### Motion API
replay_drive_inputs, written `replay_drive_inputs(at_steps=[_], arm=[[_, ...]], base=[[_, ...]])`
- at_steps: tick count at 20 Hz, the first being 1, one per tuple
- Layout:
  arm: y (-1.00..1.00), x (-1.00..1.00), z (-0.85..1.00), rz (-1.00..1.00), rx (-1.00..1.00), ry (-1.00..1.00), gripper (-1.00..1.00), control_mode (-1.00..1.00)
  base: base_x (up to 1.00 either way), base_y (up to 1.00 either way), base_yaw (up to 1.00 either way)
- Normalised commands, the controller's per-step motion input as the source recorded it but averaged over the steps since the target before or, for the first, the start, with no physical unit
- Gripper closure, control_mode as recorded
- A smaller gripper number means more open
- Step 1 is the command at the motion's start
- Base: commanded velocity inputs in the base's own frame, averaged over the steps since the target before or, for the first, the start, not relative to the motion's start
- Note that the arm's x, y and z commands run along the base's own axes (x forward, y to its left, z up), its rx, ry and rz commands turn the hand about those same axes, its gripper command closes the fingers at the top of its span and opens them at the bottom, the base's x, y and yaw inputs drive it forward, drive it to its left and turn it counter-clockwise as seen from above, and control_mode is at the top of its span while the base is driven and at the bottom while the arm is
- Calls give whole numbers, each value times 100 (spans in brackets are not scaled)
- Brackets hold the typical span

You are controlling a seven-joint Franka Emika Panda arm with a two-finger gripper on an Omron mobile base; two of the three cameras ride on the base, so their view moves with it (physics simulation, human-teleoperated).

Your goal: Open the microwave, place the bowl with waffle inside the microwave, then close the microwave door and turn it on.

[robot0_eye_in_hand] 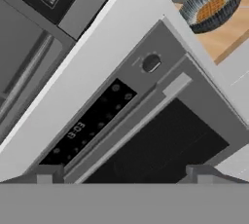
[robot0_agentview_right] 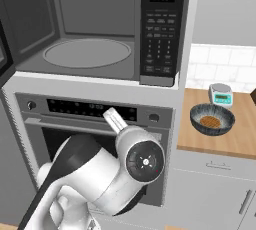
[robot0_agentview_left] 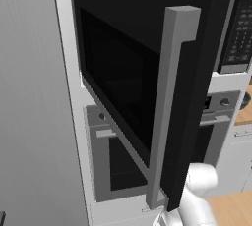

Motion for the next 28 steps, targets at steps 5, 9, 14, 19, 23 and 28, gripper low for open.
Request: replay_drive_inputs(at_steps=[5, 9, 14, 19, 23, 28], arm=[[-100, 26, -26, -18, 4, 11, -100, -100], [-94, 23, -22, -15, 8, 17, -100, -100], [-99, 70, -44, -5, 17, 12, -100, -100], [-65, 64, -47, 0, 28, 4, -100, -100], [-35, 42, -53, 0, 13, 1, -100, -100], [-35, 30, -34, 0, 14, 1, -100, -100]], base=[[0, 0, 0], [0, 0, 0], [0, 0, 0], [0, 0, 0], [0, 0, 0], [0, 0, 0]])
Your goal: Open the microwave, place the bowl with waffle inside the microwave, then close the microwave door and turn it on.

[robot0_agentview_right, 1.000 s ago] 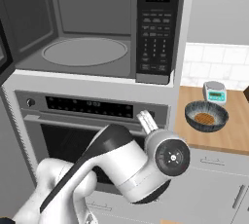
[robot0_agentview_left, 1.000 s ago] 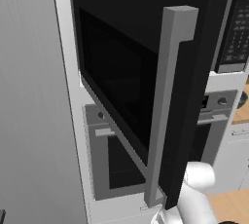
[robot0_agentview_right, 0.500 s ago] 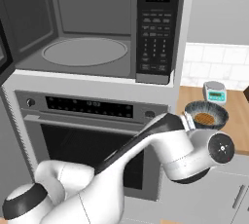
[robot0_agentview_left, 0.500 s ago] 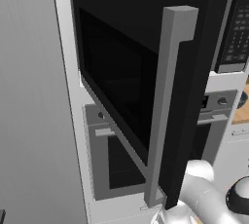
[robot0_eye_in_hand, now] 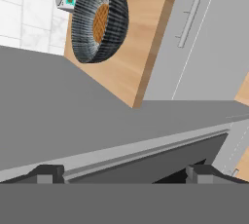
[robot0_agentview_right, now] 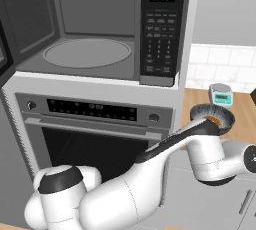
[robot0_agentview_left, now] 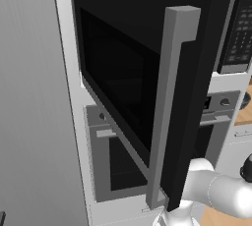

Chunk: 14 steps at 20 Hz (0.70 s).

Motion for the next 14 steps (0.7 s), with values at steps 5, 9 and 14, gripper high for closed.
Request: replay_drive_inputs(at_steps=[5, 9, 14], arm=[[-4, 12, -1, 0, 0, 5, -100, -100], [0, 21, -6, 0, 1, 2, -100, -100], [0, 26, -16, 0, 3, 0, -100, -100]], base=[[0, 0, 0], [0, 0, 0], [0, 0, 0]])
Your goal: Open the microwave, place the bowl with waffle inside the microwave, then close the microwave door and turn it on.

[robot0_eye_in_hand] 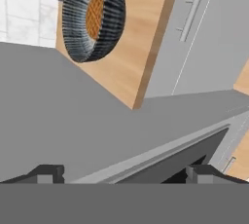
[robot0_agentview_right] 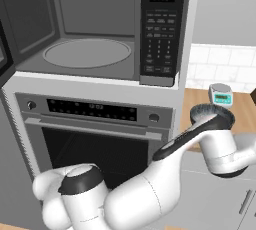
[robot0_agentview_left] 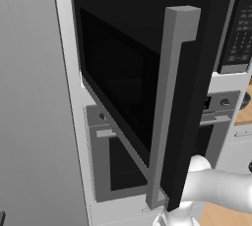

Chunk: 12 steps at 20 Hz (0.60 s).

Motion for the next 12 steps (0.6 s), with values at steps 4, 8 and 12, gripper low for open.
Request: replay_drive_inputs(at_steps=[4, 8, 12], arm=[[-1, 35, 0, -11, 5, -8, -100, -100], [-10, 43, 0, -23, 2, -15, -100, -100], [-3, 55, -16, -17, -1, -6, -100, -100]], base=[[0, 0, 0], [0, 0, 0], [0, 0, 0]])
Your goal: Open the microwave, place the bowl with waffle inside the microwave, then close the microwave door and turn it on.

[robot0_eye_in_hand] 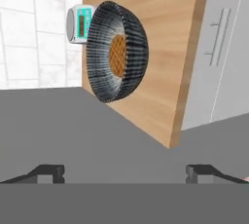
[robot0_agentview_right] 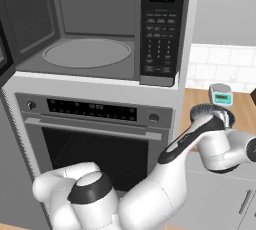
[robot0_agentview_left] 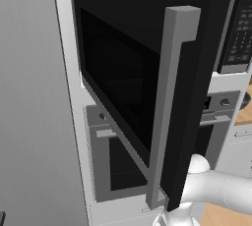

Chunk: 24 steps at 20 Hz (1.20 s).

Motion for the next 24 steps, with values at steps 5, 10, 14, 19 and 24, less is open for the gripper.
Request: replay_drive_inputs(at_steps=[5, 10, 14, 19, 24], arm=[[0, 35, -3, 0, -1, 4, -100, -100], [-9, 32, -8, 2, 0, 9, -100, -100], [-19, 43, -26, 0, 0, 7, -100, -100], [-37, 39, -29, 0, 0, 9, -100, -100], [-35, 37, -17, 0, 1, 4, -100, -100]], base=[[0, 0, 0], [0, 0, 0], [0, 0, 0], [0, 0, 0], [0, 0, 0]])
